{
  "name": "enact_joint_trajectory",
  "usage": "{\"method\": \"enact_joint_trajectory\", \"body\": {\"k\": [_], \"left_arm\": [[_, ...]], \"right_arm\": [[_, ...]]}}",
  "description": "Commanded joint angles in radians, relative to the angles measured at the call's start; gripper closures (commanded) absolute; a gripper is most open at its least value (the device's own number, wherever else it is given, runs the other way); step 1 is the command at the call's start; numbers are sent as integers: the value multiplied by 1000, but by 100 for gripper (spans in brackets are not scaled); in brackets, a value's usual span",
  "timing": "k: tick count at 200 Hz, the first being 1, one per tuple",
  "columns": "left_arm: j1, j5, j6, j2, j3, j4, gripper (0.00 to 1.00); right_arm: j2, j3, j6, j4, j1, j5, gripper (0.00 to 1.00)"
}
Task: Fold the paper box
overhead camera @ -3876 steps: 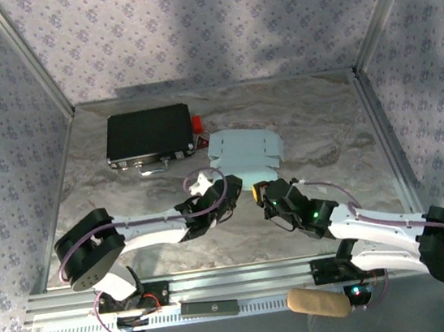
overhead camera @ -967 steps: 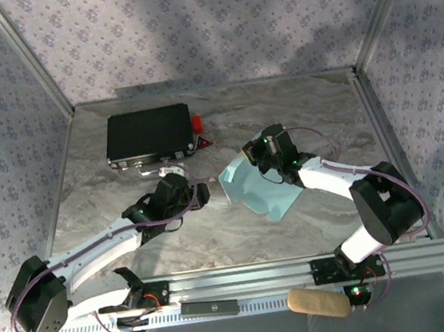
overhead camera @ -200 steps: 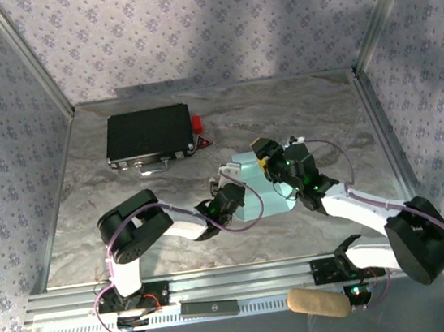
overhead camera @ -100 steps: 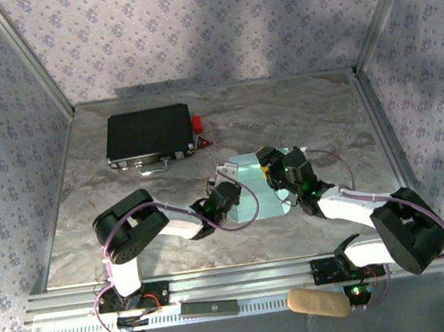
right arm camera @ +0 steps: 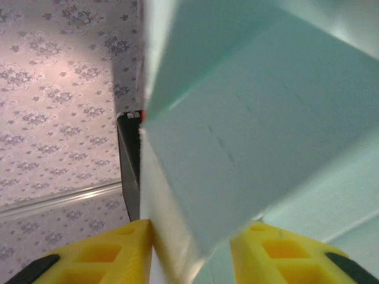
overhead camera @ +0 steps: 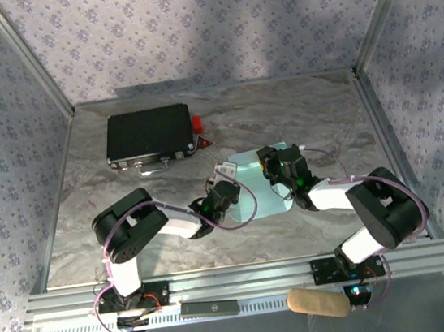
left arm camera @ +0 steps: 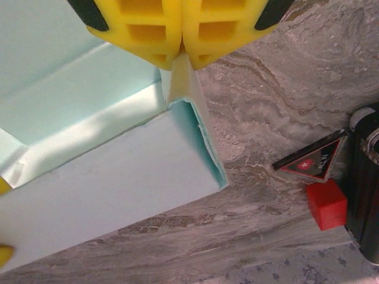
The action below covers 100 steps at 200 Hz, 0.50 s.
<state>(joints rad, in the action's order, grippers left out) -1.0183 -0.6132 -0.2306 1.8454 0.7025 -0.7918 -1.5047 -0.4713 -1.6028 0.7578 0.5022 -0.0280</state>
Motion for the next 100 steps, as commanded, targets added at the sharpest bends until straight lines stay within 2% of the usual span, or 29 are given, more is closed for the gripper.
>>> {"method": "enact_joint_trajectory", "body": {"k": [1,39,100], "left_arm": [[32,126,17,3,-44,-110,100],[68,213,57,5,-65,-176,100],[107,285,74,36,-47,-211,97]], "right_arm": [[-49,-37,-39,-29,-7,14,79],[-45,-48,-63,-112,-4,5,100],[-60,-74,-83,-189,9,5,100]]}}
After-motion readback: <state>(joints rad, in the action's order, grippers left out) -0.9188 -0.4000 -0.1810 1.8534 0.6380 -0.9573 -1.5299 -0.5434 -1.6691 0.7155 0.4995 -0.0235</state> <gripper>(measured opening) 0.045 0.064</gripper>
